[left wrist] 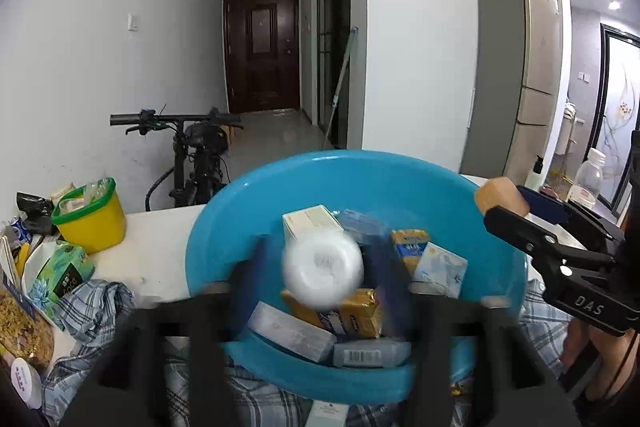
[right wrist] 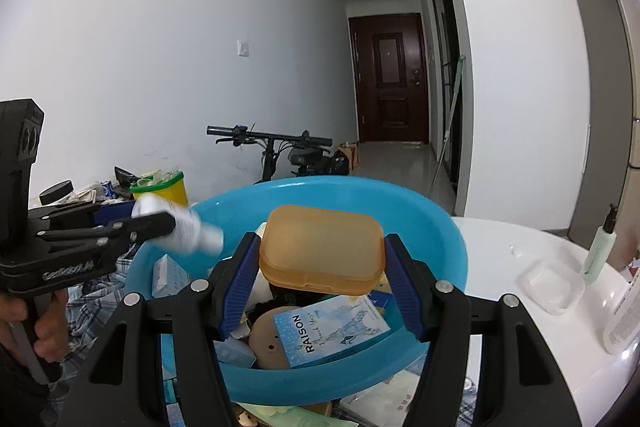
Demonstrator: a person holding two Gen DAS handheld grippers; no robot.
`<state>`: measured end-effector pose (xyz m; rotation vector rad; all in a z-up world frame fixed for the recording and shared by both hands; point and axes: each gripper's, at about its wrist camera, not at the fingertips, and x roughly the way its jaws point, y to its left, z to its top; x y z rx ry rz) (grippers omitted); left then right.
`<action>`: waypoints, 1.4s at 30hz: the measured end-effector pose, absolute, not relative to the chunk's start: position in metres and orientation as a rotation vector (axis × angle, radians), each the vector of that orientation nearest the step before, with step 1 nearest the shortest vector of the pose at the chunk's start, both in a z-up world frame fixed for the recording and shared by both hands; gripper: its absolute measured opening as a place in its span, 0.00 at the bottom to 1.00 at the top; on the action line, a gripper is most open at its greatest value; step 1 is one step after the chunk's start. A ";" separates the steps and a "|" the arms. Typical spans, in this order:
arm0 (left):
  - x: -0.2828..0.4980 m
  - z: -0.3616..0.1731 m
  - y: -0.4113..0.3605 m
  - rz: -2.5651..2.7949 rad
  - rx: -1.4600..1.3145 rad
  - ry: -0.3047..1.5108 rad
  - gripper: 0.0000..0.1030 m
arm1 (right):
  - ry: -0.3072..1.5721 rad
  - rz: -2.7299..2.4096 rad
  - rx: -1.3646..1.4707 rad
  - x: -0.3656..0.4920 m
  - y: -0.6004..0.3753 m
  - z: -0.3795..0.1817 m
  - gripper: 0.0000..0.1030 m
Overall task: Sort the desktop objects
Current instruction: 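Release the white bottle with the left tool while the right tool releases the soap box, then withdraw both open tools from the basin toward the table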
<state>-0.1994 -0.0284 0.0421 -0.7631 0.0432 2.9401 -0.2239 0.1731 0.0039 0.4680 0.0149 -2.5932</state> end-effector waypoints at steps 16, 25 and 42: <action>-0.196 0.041 -0.018 3.031 -0.739 0.161 1.00 | 0.061 -2.609 0.552 -0.230 0.172 -0.002 1.00; -0.197 0.036 -0.024 3.047 -0.763 0.133 1.00 | 0.051 -2.604 0.573 -0.235 0.173 -0.007 1.00; -0.196 0.033 -0.018 3.025 -0.759 0.136 1.00 | 0.094 -2.611 0.568 -0.230 0.167 -0.006 1.00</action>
